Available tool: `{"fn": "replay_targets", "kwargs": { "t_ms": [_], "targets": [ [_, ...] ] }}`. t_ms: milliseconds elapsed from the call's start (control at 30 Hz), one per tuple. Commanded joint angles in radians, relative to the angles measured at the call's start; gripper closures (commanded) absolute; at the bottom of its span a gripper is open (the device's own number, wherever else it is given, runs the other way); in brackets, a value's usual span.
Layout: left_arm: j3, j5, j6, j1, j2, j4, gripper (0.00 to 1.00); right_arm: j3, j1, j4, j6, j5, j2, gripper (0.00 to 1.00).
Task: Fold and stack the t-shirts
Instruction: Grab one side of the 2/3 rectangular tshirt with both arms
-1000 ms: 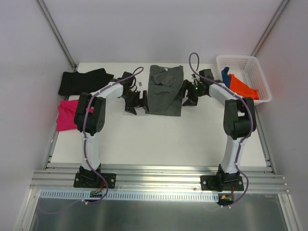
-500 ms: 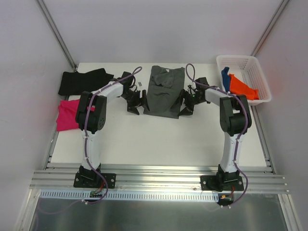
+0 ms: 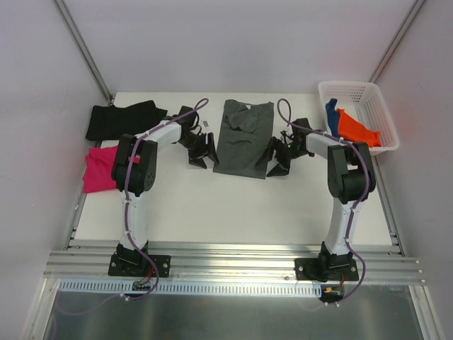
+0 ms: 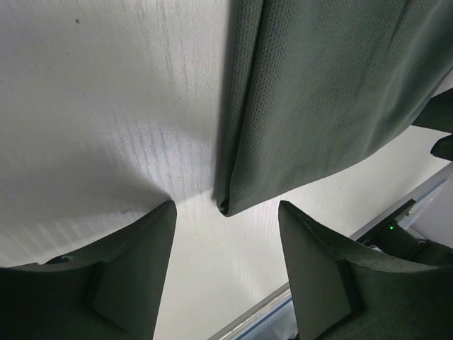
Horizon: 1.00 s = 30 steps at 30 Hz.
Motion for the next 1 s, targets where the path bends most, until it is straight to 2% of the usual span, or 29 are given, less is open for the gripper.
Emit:
{"fn": "replay_targets", "kwargs": {
  "t_ms": [0,133,433,967],
  "targets": [
    [-0.049,0.061,-0.033,-0.003,0.005,0.010,0.39,0.018,-0.006,-0.009,-0.011,0.006,-0.046,0.28],
    [-0.092,0.082,-0.054,-0.029,0.007,0.029,0.39,0.046,-0.007,-0.014,-0.011,0.006,-0.029,0.28],
    [-0.063,0.086,-0.067,-0.052,0.034,0.041,0.38,-0.038,-0.015,0.001,0.004,0.000,-0.049,0.29],
    [-0.064,0.061,-0.062,-0.066,0.034,0.047,0.38,-0.052,0.010,0.018,0.029,0.004,-0.005,0.34]
  ]
}}
